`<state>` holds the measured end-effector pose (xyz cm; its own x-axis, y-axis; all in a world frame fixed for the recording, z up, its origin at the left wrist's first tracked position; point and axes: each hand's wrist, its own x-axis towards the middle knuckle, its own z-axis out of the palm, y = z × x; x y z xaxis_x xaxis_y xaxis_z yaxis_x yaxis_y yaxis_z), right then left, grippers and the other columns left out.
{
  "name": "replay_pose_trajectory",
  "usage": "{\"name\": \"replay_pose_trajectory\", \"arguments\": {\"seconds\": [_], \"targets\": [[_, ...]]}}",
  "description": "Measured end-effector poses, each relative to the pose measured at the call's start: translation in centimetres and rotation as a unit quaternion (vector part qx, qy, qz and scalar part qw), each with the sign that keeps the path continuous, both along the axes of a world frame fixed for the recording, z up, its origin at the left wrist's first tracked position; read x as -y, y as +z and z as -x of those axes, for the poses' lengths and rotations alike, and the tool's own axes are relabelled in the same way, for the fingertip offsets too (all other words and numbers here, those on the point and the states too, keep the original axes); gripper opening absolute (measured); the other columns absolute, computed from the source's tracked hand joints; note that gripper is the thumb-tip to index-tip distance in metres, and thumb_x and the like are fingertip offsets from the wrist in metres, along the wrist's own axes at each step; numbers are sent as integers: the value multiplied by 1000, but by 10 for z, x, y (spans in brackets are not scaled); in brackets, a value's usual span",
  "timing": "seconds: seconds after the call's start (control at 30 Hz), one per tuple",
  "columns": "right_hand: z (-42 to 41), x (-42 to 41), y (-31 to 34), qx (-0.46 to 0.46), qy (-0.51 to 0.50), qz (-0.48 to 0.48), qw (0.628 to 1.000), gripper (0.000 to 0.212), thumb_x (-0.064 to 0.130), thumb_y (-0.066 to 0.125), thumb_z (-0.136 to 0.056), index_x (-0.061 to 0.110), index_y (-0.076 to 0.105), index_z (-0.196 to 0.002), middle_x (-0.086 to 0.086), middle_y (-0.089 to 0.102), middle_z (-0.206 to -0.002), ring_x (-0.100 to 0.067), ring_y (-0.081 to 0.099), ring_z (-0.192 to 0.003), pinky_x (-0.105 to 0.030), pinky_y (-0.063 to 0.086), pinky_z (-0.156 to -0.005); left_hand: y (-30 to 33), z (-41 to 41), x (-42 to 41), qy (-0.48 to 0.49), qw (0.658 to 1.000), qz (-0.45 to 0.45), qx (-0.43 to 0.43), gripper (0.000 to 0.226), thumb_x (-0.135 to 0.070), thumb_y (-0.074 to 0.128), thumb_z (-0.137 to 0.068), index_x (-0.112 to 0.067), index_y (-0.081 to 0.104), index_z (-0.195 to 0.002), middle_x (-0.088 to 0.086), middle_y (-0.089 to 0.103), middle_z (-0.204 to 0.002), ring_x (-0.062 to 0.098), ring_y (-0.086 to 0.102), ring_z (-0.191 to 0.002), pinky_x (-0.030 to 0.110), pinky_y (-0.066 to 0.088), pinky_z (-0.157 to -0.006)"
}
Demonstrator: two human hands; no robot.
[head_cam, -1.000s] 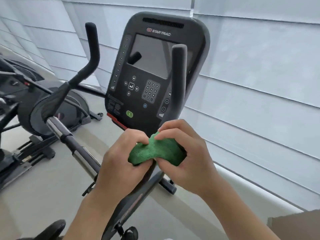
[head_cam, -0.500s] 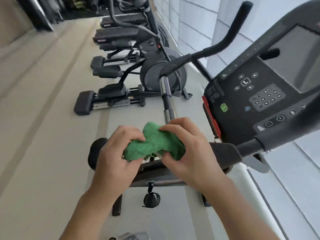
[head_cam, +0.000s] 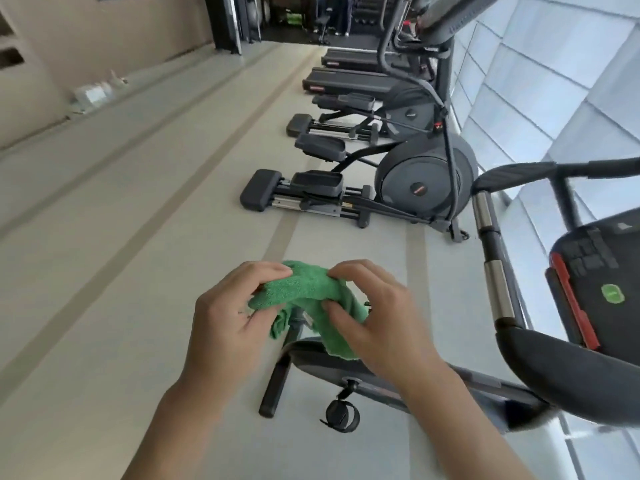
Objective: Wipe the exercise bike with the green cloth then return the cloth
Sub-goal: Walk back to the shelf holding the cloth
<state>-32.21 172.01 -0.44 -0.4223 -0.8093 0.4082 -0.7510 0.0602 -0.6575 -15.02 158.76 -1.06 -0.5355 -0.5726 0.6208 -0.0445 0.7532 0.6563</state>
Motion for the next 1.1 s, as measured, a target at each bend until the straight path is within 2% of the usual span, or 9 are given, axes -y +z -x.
{"name": "replay_pose_trajectory", "arguments": {"seconds": [0.13, 0.3, 0.43, 0.5, 0.7, 0.9, 1.1], "targets": [[-43, 55, -1, 4, 30, -3, 1000, 30, 21, 80, -90, 20, 72, -118, 14, 67, -115, -12, 65, -106, -38, 57, -88, -1, -44, 44, 30, 999, 3, -12, 37, 17, 79, -82, -6, 75, -111, -5, 75, -115, 8, 70, -113, 16, 52, -95], [-85, 113, 2, -35, 40, -17, 998, 23, 13, 77, -90, 15, 77, -114, 10, 71, -111, -15, 66, -101, -41, 57, -87, -6, -102, 98, 44, 999, -4, 24, 40, 14, 81, -80, -11, 78, -112, -5, 73, -116, 14, 70, -112, 18, 52, -92], [-114, 153, 6, -48, 56, -40, 996, 21, 18, 72, -91, 19, 74, -112, 14, 68, -109, -12, 64, -98, -40, 56, -85, -12, -144, 129, 52, 996, -63, 29, 31, -16, 81, -91, -21, 73, -121, -15, 70, -119, 15, 69, -112, 33, 59, -87], [-128, 174, 7, -49, 59, -49, 996, 18, 22, 69, -92, 23, 71, -110, 18, 64, -109, -9, 63, -96, -39, 57, -82, -18, -164, 145, 63, 993, -85, 42, 35, -21, 80, -92, -26, 70, -125, -18, 69, -121, 14, 68, -114, 35, 59, -87], [-154, 231, 2, -36, 75, -71, 994, 15, 15, 67, -93, 19, 66, -108, 16, 62, -109, -11, 64, -90, -42, 56, -80, -45, -221, 189, 129, 977, -152, 73, 32, -35, 71, -95, -32, 67, -127, -24, 65, -123, 7, 64, -114, 34, 56, -90], [-164, 281, -1, -22, 64, -93, 993, 19, 20, 66, -94, 27, 64, -111, 17, 68, -106, -10, 65, -92, -39, 56, -80, -58, -252, 227, 174, 969, -155, 87, 28, -36, 64, -99, -36, 65, -127, -25, 62, -125, 4, 63, -115, 27, 52, -89], [-164, 341, -7, -6, 82, -98, 992, 19, 20, 65, -94, 26, 63, -112, 14, 70, -106, -16, 66, -92, -42, 56, -78, -57, -267, 283, 228, 958, -142, 104, 26, -38, 60, -100, -37, 63, -126, -26, 61, -126, 1, 59, -118, 25, 48, -93]]}}
